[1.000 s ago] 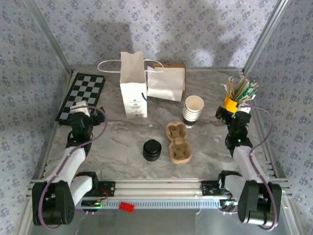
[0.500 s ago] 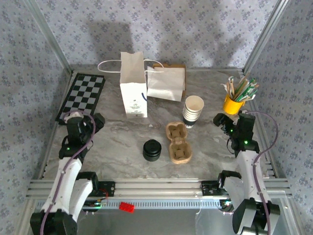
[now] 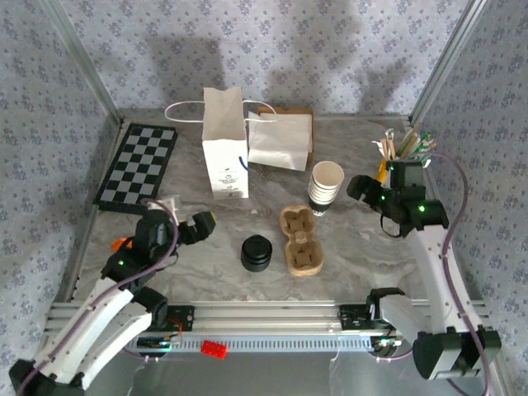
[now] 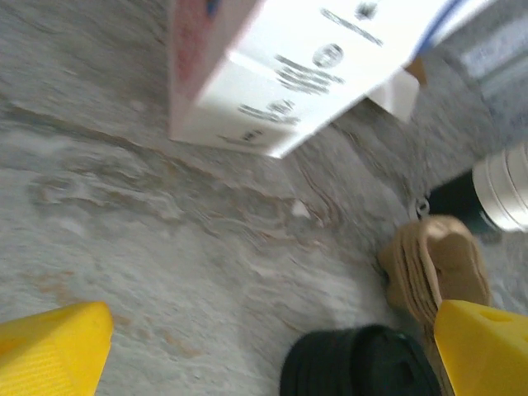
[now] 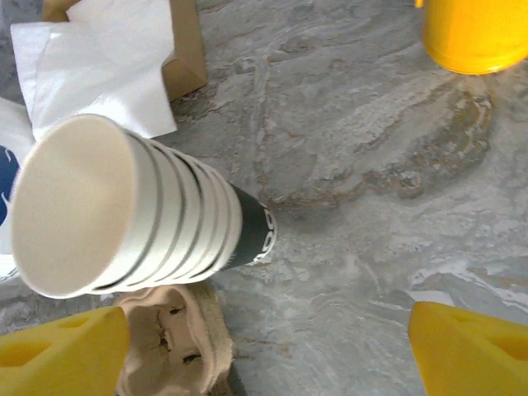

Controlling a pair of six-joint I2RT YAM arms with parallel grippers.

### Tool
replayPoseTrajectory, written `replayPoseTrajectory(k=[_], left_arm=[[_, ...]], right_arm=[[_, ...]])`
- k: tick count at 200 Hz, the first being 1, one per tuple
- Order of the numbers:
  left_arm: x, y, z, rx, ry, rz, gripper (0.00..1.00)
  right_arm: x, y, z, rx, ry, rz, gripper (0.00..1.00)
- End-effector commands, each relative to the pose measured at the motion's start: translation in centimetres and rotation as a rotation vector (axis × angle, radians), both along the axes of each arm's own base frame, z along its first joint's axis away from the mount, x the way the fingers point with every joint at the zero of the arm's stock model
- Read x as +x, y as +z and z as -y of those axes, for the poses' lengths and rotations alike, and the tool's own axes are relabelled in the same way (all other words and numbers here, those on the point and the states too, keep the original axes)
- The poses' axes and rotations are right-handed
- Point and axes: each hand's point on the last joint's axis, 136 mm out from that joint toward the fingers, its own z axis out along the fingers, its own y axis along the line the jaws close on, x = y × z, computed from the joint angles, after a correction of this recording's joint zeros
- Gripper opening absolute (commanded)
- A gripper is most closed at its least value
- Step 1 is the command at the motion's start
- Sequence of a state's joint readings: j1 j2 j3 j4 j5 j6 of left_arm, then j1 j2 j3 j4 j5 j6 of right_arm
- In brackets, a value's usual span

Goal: Pack the takeout coffee

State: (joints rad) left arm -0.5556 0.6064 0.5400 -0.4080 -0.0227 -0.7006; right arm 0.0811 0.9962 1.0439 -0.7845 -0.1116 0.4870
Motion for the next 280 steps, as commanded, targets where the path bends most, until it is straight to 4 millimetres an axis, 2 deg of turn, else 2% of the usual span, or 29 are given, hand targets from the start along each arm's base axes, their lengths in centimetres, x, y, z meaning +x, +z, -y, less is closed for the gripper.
replayPoseTrajectory(k=[1, 15, 18, 25, 55, 80, 114, 231, 280], left_arm=[[0.6, 3.0, 1.9, 0.018, -0.026, 0.076, 1.00], [0.6, 3.1, 3.3, 0.055, -0.057, 0.078, 1.00], [0.7, 3.2, 3.6, 0.061, -0.063, 0.080, 1.00], [0.7, 3.3, 4.3, 0.074, -0.081, 0.086, 1.00], [1.0, 3.7, 6.8, 0.092, -0.130, 0.104, 1.00], [1.3, 4.0, 8.1, 0.110, -0.153, 0.110, 1.00], [1.6, 4.2, 8.6, 0.133, -0.161, 0.107, 1.00], [1.8, 4.2, 8.7, 0.151, -0.167, 0.107, 1.00], [2.0, 4.5, 8.7, 0.159, -0.163, 0.117, 1.00]], right_arm=[[0.2, 0.3, -0.2, -0.072, 0.018, -0.064, 0.85], [1.0, 0.4, -0.9, -0.082, 0.036, -0.082, 0.81], [1.5, 1.4, -1.1, -0.081, 0.039, -0.057, 0.80], [2.1, 1.6, -1.5, -0.094, 0.052, -0.054, 0.77], [3.9, 1.0, -2.9, -0.116, 0.082, -0.093, 0.65], [5.1, 0.7, -3.5, -0.113, 0.090, -0.095, 0.54], [5.9, -0.4, -4.0, -0.130, 0.110, -0.129, 0.41], [7.7, -1.3, -4.6, -0.217, 0.165, -0.156, 0.10], [9.0, -0.9, -4.9, -0.243, 0.191, -0.113, 0.03]])
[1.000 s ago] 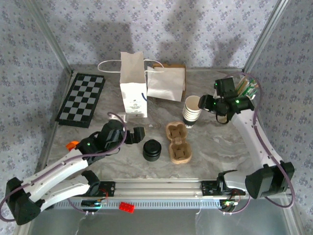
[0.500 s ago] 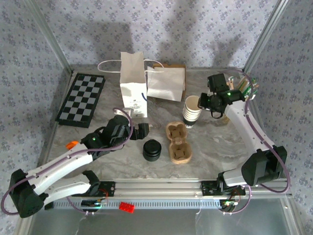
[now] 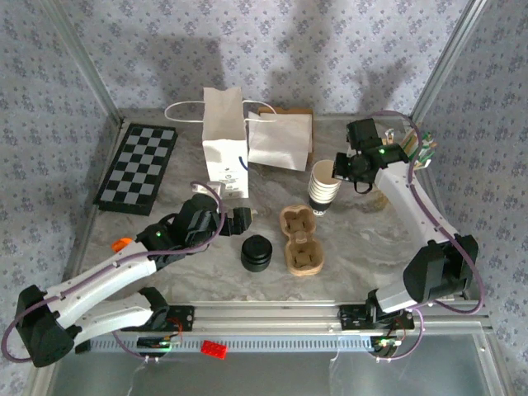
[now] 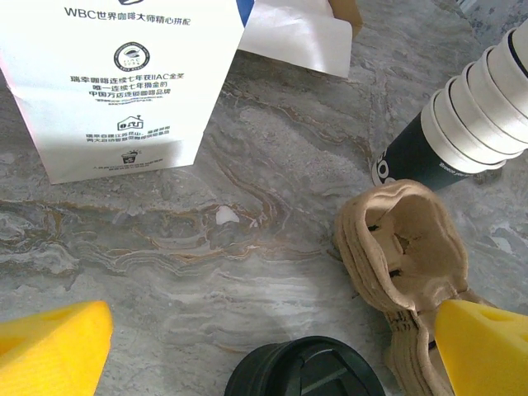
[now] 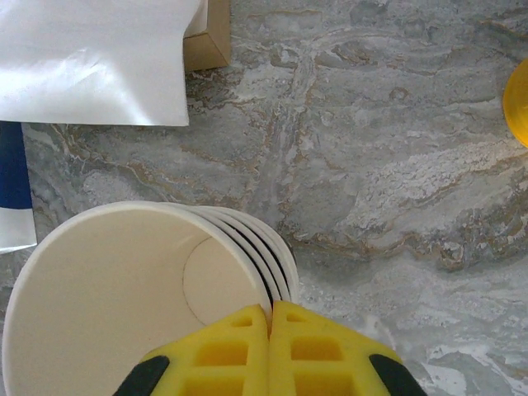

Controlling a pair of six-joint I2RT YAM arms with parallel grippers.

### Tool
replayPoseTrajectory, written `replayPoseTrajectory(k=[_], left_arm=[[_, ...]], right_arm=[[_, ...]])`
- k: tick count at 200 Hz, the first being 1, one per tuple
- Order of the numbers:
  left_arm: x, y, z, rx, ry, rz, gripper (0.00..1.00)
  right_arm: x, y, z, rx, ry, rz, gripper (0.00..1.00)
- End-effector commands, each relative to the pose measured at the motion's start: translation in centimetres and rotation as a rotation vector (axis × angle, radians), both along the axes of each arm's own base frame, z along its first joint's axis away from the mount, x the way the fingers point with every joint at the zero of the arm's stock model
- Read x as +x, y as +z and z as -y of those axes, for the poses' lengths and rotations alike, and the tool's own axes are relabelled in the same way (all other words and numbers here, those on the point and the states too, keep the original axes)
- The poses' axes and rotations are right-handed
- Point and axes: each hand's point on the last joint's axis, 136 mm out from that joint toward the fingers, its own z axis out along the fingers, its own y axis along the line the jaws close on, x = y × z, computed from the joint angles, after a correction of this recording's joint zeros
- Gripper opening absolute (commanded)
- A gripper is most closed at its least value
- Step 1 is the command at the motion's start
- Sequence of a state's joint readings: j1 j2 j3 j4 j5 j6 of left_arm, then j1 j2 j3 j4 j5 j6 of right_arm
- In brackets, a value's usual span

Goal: Pack the takeout coffee

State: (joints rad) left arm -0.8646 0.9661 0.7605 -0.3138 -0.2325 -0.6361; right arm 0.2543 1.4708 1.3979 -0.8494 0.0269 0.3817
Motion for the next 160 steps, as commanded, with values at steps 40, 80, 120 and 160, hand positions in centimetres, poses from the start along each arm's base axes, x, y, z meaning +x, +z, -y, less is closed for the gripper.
replayPoseTrajectory(k=[40, 80, 120, 160], left_arm=[[0.7, 2.0, 0.5, 0.000, 0.002, 0.050, 1.00], [1.1, 2.0, 0.6, 0.011, 0.009, 0.055, 1.00], [1.4, 2.0, 0.7, 0.021, 0.016, 0.058, 1.00], [1.7, 2.2, 0.8, 0.036, 0.019, 0.061, 1.00]], right_arm=[[2.5, 1.5, -0.6, -0.028, 0.051, 0.112, 0.00], [4.1, 2.0, -1.0, 0.013, 0.073, 0.157, 0.00], [5.7, 2.1, -0.6, 0.096, 0.045, 0.156, 0.00], [6.4, 2.8, 0.4, 0.114, 0.021, 0.173, 0.00]])
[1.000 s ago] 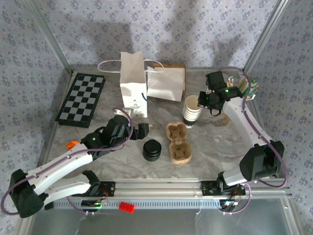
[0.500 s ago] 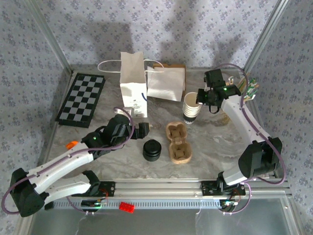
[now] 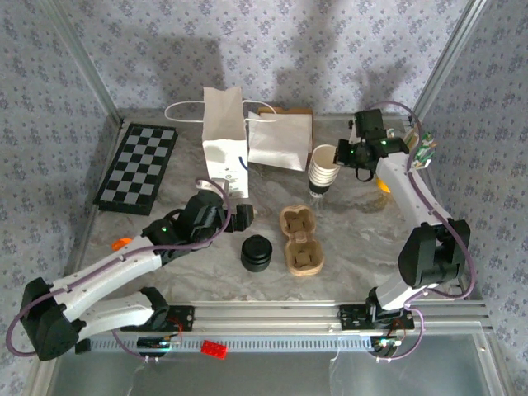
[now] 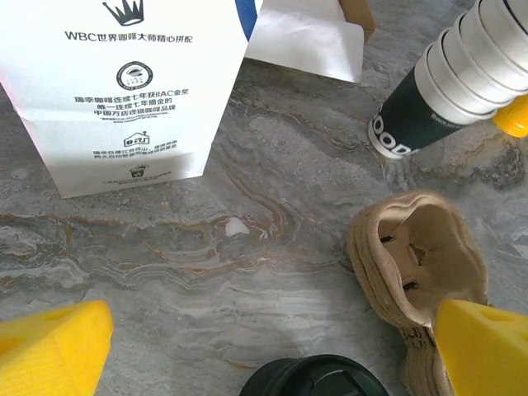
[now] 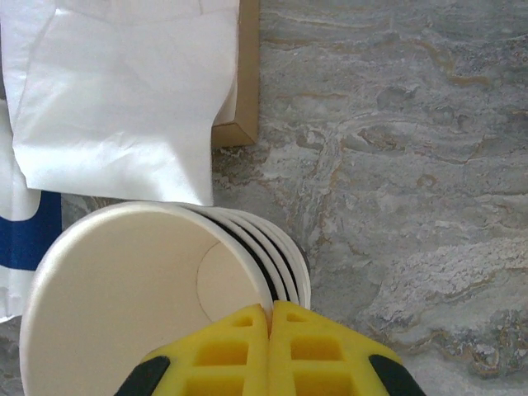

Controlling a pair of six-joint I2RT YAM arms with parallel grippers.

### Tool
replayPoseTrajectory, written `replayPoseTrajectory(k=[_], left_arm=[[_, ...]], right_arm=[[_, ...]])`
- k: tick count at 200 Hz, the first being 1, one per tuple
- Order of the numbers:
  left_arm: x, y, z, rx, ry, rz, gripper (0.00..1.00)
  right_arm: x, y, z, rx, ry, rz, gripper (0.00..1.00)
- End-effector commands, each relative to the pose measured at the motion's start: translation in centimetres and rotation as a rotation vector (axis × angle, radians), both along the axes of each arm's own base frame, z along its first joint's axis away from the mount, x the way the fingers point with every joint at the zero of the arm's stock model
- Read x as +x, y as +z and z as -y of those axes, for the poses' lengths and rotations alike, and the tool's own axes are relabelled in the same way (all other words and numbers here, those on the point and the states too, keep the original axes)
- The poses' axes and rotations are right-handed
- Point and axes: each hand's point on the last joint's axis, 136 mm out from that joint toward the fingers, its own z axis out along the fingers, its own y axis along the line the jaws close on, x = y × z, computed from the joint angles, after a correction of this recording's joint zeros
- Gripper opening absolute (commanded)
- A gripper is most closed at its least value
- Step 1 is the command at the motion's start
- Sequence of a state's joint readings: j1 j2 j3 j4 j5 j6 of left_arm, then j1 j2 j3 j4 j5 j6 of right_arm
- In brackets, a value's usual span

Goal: Pack the takeout coffee

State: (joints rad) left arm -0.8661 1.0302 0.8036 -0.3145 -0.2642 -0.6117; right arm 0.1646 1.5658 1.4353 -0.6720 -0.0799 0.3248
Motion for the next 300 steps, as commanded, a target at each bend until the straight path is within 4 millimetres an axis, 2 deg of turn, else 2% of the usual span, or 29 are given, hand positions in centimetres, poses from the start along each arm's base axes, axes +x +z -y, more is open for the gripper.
replayPoseTrajectory(k=[1, 69, 141, 184, 211, 242, 267, 300], left_arm=[[0.7, 2.2, 0.3, -0.010, 0.006, 0.051, 1.00], [0.8, 2.6, 0.2, 0.004, 0.011, 0.055, 1.00], [0.3, 3.6, -1.0, 0.014, 0.027, 0.067, 1.00], [-0.2, 3.9, -1.6, 0.036, 0.026, 0.062, 1.00], [-0.7, 4.3, -2.3, 0.036, 0.032, 0.056, 1.00], [-1.4, 4.8, -3.3, 0.029, 0.043, 0.057, 1.00], [-1.9, 4.7, -4.2, 0.039, 0.054, 0.049, 1.00], [-2.7, 4.2, -5.6, 0.056, 0.081, 0.026, 1.00]], right_arm=[[1.0, 2.4, -0.2, 0.037, 0.001, 0.065, 0.00], [0.4, 4.1, 0.2, 0.072, -0.014, 0.060, 0.00], [-1.3, 9.1, 2.0, 0.094, -0.075, 0.145, 0.00], [-3.0, 12.8, 2.0, 0.115, -0.074, 0.214, 0.00], [-4.5, 14.5, 1.1, 0.118, -0.045, 0.230, 0.00], [-6.4, 15.8, -1.3, 0.108, 0.027, 0.240, 0.01], [-7.8, 15.1, -3.9, 0.100, 0.100, 0.212, 0.01], [-9.4, 12.9, -7.8, 0.093, 0.193, 0.165, 0.01]])
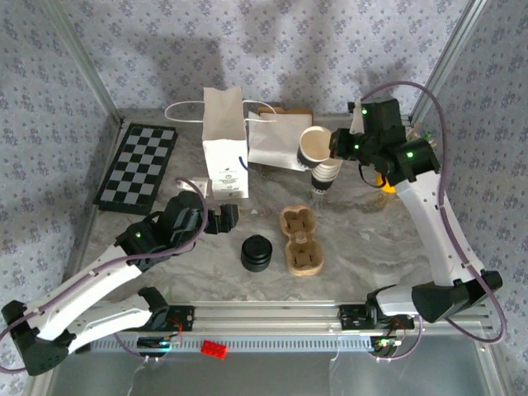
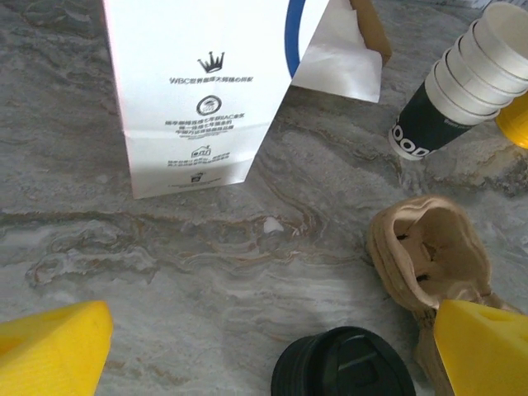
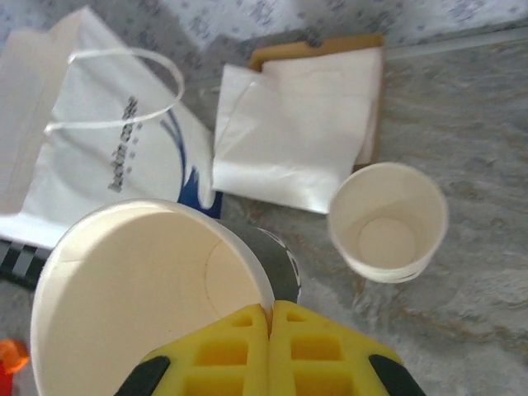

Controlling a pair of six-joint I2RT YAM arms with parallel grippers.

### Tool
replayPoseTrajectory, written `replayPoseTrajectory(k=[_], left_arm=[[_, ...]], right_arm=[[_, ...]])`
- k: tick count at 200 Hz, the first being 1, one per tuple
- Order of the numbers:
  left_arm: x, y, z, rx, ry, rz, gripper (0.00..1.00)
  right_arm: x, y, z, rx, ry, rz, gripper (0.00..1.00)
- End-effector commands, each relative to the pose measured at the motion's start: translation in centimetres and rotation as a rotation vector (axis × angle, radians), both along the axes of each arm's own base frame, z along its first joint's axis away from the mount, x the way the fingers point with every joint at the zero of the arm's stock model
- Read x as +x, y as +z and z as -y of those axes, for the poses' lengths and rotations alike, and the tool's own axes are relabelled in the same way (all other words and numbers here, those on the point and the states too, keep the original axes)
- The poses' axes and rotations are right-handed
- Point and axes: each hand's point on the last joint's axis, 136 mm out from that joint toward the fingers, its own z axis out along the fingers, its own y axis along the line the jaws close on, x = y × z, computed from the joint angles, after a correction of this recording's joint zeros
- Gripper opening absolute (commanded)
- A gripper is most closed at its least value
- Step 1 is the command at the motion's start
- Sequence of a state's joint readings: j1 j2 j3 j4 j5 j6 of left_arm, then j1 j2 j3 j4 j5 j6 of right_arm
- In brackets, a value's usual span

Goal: Pack the takeout coffee

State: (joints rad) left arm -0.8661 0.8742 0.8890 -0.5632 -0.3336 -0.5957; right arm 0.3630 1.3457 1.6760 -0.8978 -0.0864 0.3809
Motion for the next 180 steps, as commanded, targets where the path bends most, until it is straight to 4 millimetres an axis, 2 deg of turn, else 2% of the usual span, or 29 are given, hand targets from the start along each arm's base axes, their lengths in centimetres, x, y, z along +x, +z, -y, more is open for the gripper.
replayPoseTrajectory(k=[1, 19, 26, 57, 99, 113, 133, 180], left_arm=[[-0.6, 0.4, -1.5, 0.012, 0.035, -0.008, 1.00], [-1.1, 0.4, -2.1, 0.008, 0.046, -0.020, 1.00], [-1.6, -0.1, -2.6, 0.029, 0.049, -0.042, 1.00], [-2.7, -0.5, -4.6, 0.034, 0.092, -0.069, 1.00], [-4.2, -0.2, -7.5, 0.003, 0.166, -0.073, 1.00], [-4.6, -0.2, -8.1, -0.009, 0.178, -0.072, 1.00], [-5.0, -0.4, -8.7, -0.012, 0.188, -0.076, 1.00], [-4.8, -1.0, -7.9, -0.016, 0.164, -0.094, 1.00]], right_arm=[[-1.7, -1.5, -1.7, -0.018, 0.034, -0.044, 0.01], [-2.5, -2.7, -3.6, -0.036, 0.074, -0.058, 0.01], [-2.8, -3.0, -4.4, -0.036, 0.093, -0.052, 0.01], [-3.7, -4.6, -7.7, -0.030, 0.140, -0.072, 0.01], [-4.6, -7.3, -14.5, -0.036, 0.253, -0.106, 0.01], [-4.5, -8.1, -15.8, -0.061, 0.274, -0.125, 0.01], [-4.3, -9.8, -16.6, -0.090, 0.263, -0.142, 0.01], [-4.2, -15.1, -15.1, -0.160, 0.187, -0.250, 0.01]])
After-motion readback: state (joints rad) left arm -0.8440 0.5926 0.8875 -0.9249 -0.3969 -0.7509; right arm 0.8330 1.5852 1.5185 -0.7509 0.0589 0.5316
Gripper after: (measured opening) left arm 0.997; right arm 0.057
